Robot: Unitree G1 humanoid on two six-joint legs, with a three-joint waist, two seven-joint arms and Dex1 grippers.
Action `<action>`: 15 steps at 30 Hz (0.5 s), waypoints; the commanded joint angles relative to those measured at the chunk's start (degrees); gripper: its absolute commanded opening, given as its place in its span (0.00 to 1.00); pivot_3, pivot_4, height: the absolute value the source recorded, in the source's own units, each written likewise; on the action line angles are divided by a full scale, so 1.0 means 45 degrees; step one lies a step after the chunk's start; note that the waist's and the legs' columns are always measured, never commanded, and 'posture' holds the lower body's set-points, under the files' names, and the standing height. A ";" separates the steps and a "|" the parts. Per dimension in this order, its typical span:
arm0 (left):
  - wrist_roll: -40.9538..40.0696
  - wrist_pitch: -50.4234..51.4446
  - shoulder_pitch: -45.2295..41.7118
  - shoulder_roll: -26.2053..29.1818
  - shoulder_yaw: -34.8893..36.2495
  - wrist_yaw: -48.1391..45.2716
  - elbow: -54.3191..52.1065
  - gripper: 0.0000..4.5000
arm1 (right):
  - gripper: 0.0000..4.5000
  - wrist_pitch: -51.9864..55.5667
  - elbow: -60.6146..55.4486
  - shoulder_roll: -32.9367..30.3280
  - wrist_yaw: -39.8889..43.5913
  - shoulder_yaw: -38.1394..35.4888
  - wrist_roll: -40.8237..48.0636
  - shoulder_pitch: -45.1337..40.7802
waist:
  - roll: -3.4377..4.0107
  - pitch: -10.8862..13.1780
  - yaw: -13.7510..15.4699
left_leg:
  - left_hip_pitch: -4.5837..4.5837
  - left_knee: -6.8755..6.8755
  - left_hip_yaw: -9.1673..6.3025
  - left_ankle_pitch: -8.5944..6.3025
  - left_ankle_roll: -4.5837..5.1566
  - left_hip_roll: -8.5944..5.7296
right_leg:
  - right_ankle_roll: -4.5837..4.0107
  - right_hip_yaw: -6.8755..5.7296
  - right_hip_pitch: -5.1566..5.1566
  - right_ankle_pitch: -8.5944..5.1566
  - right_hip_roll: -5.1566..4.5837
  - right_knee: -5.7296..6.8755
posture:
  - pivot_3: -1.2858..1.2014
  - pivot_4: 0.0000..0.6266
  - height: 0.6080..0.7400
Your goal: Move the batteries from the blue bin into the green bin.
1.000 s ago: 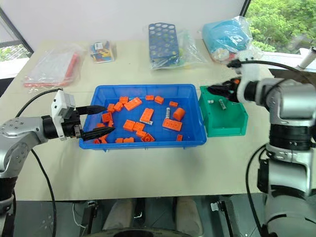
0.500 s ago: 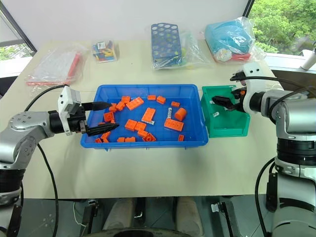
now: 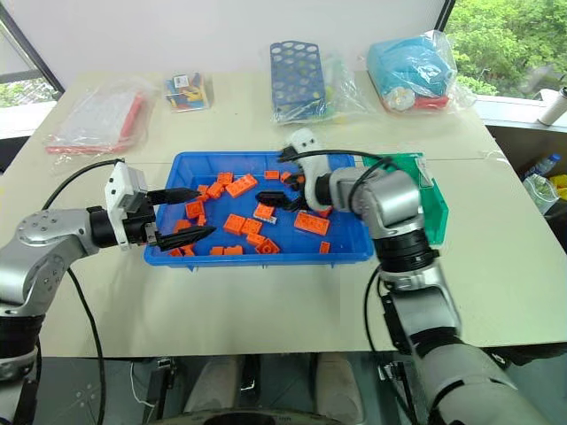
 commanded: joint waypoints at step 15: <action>-0.0370 0.0206 0.0970 0.0464 0.1043 0.0472 -0.1211 1.00 | 0.99 0.2919 0.0860 0.1388 -0.1639 -0.3366 0.1261 0.0207 | -0.0003 -0.0003 -0.0101 | 0.0015 -0.0026 -0.0003 0.0000 -0.0001 -0.0003 | -0.0003 -0.0001 -0.0005 -0.0001 0.0014 0.0002 | 0.52 0.24 0.98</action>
